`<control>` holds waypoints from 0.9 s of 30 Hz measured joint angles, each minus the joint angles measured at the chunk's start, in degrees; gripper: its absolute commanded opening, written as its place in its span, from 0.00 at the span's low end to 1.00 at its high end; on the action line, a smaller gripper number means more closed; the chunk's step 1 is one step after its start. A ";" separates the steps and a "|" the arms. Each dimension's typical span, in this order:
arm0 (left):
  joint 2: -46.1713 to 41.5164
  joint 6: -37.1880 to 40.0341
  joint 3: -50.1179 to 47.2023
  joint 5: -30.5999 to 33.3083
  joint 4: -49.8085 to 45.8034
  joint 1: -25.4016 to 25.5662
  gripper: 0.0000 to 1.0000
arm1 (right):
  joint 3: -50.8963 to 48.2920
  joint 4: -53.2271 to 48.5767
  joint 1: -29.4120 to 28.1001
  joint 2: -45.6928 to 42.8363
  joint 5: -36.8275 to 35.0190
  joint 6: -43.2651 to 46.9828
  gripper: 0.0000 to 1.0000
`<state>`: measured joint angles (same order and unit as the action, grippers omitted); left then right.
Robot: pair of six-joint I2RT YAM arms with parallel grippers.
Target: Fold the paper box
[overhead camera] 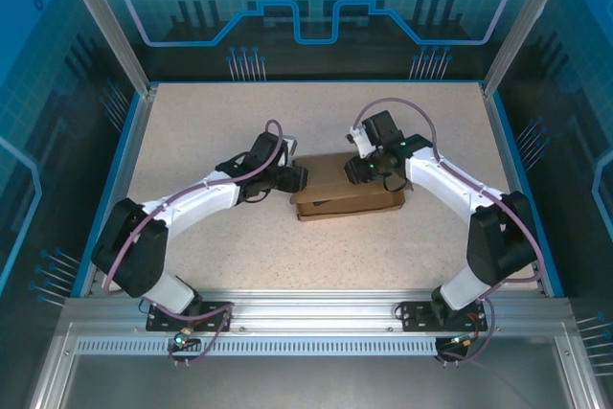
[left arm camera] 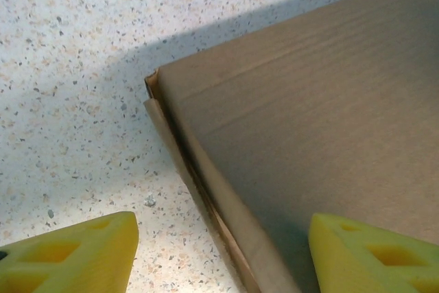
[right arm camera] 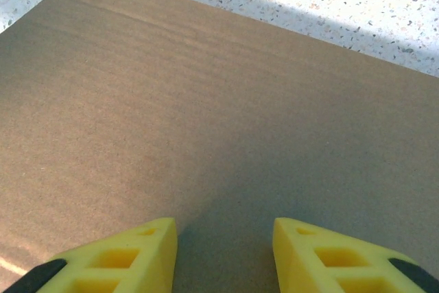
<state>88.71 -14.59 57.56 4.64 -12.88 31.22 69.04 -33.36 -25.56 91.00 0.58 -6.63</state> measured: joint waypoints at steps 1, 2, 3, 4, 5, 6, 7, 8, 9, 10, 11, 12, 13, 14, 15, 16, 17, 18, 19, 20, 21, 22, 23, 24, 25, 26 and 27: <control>0.39 0.13 -0.02 0.00 0.17 0.00 0.68 | 0.00 -0.04 0.00 0.02 0.07 -0.02 0.43; 0.70 0.22 -0.02 0.00 0.33 0.00 0.68 | 0.00 -0.04 0.00 0.02 0.11 -0.07 0.43; 0.90 0.57 -0.02 0.00 0.37 0.00 0.68 | 0.02 -0.02 0.00 0.00 0.15 -0.17 0.44; 1.07 0.94 -0.02 0.02 0.52 0.00 0.68 | 0.04 -0.07 0.00 0.00 0.17 -0.17 0.44; 1.16 1.18 -0.02 0.04 0.70 0.00 0.68 | 0.07 -0.11 0.09 0.00 0.17 -0.17 0.44; 1.25 1.31 -0.02 0.13 0.76 0.00 0.69 | 0.17 -0.17 0.17 -0.02 0.28 -0.20 0.45; 1.25 1.49 -0.02 0.24 0.79 0.00 0.69 | 0.50 -0.44 0.44 -0.02 0.35 -0.20 0.46; 1.25 1.64 -0.02 0.28 0.83 0.00 0.69 | 0.90 -0.55 0.81 -0.07 0.39 -0.17 0.48; 1.25 1.66 -0.02 0.44 0.92 0.00 0.69 | 1.29 -0.57 1.36 -0.22 0.55 -0.20 0.49; 1.25 1.66 -0.02 0.46 1.11 0.00 0.70 | 1.64 -0.57 2.12 -0.44 0.57 -0.26 0.50; 1.25 1.66 -0.02 0.48 1.18 0.00 0.70 | 1.95 -0.55 3.19 -0.72 0.57 -0.39 0.52; 1.25 1.66 -0.02 0.50 1.20 0.00 0.70 | 2.10 -0.48 4.48 -1.07 0.57 -0.52 0.54; 1.25 1.64 -0.02 0.48 1.20 0.00 0.71 | 2.14 -0.48 6.01 -1.36 0.57 -0.72 0.55; 1.25 1.62 -0.02 0.48 1.20 0.00 0.71 | 2.16 -0.48 7.69 -1.53 0.59 -0.92 0.57; 1.25 1.60 -0.02 0.48 1.22 0.00 0.71 | 2.14 -0.46 9.14 -1.55 0.57 -1.18 0.59; 1.25 1.55 -0.09 0.48 1.33 0.00 0.71 | 2.10 -0.39 10.99 -1.55 0.57 -1.46 0.60; 1.25 1.42 -0.22 0.46 1.53 0.00 0.72 | 1.84 -0.17 12.87 -1.55 0.85 -1.79 0.62; 1.25 1.38 -0.37 0.46 1.60 0.00 0.72 | 1.57 0.02 14.19 -1.55 1.11 -2.10 0.62; 1.25 1.20 -0.55 0.44 1.60 0.00 0.73 | 1.14 0.42 15.54 -1.53 1.44 -2.43 0.63; 1.25 1.14 -0.81 0.44 1.64 0.00 0.73 | 0.66 0.61 16.65 -1.44 1.66 -2.62 0.64; 1.25 1.03 -1.03 0.42 1.70 0.00 0.73 | 0.20 0.76 17.33 -1.36 1.77 -2.80 0.64; 1.25 0.98 -1.38 0.39 1.97 0.00 0.73 | -0.37 0.87 17.86 -1.09 1.99 -2.93 0.65; 1.25 0.96 -1.73 0.33 2.21 0.00 0.74 | -0.85 1.05 18.10 -0.83 2.16 -3.02 0.66; 1.25 0.92 -2.05 0.11 2.43 0.00 0.74 | -1.25 1.11 18.14 -0.59 2.38 -3.02 0.66; 1.25 0.74 -2.40 -0.07 2.67 0.00 0.74 | -1.88 1.31 18.18 -0.33 2.67 -3.15 0.67; 1.25 0.50 -2.73 -0.31 2.84 0.00 0.74 | -2.49 1.38 18.18 -0.11 2.93 -3.26 0.67; 1.25 0.24 -3.04 -0.52 2.97 0.00 0.74 | -2.93 1.40 18.18 0.02 2.97 -3.32 0.67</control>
<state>89.95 -14.35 54.52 4.12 -9.91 31.22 66.11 -31.97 -7.38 91.02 3.55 -9.96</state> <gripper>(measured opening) 0.737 0.666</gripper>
